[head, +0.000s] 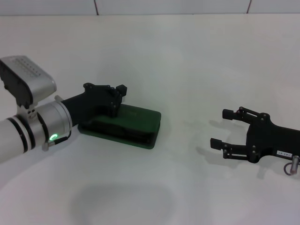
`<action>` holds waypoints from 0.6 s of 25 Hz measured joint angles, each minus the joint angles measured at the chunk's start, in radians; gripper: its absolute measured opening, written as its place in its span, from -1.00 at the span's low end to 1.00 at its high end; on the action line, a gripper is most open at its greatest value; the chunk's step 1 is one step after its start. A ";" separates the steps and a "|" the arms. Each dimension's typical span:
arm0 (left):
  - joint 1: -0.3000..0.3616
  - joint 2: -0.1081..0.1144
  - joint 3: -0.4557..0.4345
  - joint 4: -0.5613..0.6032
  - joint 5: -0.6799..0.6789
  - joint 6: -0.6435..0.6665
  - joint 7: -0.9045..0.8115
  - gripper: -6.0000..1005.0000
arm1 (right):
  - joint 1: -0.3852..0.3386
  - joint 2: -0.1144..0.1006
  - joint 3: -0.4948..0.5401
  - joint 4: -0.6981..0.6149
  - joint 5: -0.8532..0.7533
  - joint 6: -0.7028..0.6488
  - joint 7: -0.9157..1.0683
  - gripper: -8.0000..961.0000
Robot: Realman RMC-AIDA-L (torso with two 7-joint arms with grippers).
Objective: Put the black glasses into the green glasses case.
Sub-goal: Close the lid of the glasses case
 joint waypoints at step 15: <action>-0.003 0.001 0.000 -0.066 -0.079 0.062 0.107 -0.87 | 0.002 0.000 0.000 0.000 -0.002 0.005 0.008 0.82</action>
